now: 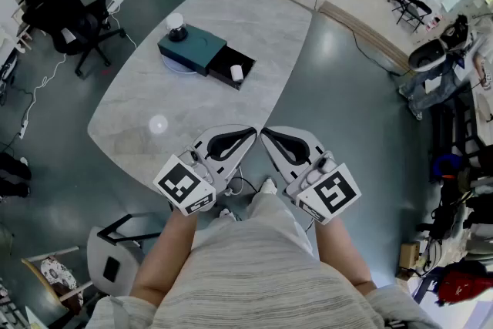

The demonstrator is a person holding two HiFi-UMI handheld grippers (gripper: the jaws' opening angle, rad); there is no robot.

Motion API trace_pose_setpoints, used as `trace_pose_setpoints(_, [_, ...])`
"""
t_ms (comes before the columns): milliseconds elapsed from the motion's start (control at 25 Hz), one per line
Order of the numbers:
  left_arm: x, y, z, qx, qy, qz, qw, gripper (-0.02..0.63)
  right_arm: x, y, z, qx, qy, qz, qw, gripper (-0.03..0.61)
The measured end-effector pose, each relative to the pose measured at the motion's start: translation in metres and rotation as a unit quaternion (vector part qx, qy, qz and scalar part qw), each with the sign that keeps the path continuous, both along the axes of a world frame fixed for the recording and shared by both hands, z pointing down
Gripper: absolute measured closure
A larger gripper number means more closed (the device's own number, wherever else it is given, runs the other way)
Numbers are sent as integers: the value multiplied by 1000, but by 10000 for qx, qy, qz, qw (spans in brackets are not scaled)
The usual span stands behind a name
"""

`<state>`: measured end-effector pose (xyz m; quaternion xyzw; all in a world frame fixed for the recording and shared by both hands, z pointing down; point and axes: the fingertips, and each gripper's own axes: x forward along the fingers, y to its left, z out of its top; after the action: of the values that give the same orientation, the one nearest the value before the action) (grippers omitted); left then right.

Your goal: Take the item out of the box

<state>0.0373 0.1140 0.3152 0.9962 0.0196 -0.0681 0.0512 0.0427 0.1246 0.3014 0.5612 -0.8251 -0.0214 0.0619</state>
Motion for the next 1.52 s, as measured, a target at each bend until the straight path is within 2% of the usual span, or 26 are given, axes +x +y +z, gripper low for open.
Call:
trace_pose_setpoints(680, [-2,4,-2,17,33,32,10000,595,-9,5,-5,57,58,-153,9999,560])
trace_pose_setpoints(840, [-3,6,-2,13,36,28,10000,595,-13,7,-8,190,293,-158,9993,560])
trace_pose_setpoints(1000, [-7,5,0,18,35,-25,10000,595,-19,7,-8,244,304,-285,9988,560])
trace_pose_setpoints(1280, [-16,2,2,56,22,-149,9999,595,-25,3,-3,20,563,-404,9976,558])
trace_pose_setpoints(1520, [-15,-19,10,121,-44,-278,9995,595,-27,-18,-1,59,935,-840,9920,558])
